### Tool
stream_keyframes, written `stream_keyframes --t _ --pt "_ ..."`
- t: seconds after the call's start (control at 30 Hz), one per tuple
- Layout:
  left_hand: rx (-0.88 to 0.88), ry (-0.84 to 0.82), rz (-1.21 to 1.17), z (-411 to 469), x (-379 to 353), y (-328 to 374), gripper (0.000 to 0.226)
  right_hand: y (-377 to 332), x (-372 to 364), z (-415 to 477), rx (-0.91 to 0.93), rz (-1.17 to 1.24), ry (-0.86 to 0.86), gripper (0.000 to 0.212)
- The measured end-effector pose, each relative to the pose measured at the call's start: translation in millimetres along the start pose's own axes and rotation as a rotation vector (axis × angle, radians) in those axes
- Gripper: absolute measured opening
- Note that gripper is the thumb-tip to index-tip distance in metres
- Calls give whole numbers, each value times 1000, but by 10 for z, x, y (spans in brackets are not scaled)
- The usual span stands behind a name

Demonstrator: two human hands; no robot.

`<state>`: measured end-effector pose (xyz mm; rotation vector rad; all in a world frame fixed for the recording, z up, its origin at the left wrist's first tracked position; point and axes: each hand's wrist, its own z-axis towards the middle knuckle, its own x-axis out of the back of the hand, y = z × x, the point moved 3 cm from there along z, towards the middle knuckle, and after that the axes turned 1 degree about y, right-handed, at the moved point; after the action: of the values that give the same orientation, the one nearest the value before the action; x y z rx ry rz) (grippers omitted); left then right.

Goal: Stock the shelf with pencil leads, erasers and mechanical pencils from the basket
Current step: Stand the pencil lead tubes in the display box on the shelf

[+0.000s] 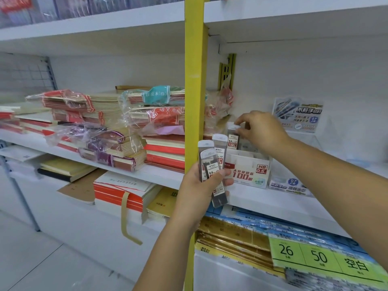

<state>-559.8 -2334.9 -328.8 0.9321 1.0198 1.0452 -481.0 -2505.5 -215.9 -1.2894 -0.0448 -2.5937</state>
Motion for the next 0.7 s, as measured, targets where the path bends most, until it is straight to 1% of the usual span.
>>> stream_keyframes --t 0.07,0.1,0.17,0.2,0.23,0.33,0.37,0.4,0.47,0.57,0.63,0.7 --pt "2 -1 -5 -6 10 2 25 -5 28 -27 2 -36 -4 30" --pt "7 -7 -11 -9 14 2 25 -15 66 -52 2 -10 18 32" --pt "22 -34 -26 -18 12 8 26 -58 180 -148 5 153 78 27" --pt "26 -52 -32 -22 6 15 26 -88 230 -212 4 277 73 23" --pt "28 -70 -35 -26 -2 24 25 -128 268 -286 -2 418 27 19" --pt "28 -118 -53 -31 -28 51 25 -279 295 -525 -50 802 -260 14" --pt "27 -129 -63 -35 -30 59 25 -305 283 -576 -53 869 -323 14" --pt "27 -137 -71 -39 -29 64 25 -324 279 -607 -42 900 -346 15" --pt "32 -147 -83 -55 -19 71 25 -325 303 -620 -37 930 -301 17" --pt "36 -133 -77 -71 11 83 25 -254 372 -587 -95 974 -162 16" --pt "28 -110 -48 -72 49 89 21 -176 428 -536 -148 1003 -34 14" --pt "20 -107 -26 -74 79 99 17 -107 503 -461 -159 957 121 11"
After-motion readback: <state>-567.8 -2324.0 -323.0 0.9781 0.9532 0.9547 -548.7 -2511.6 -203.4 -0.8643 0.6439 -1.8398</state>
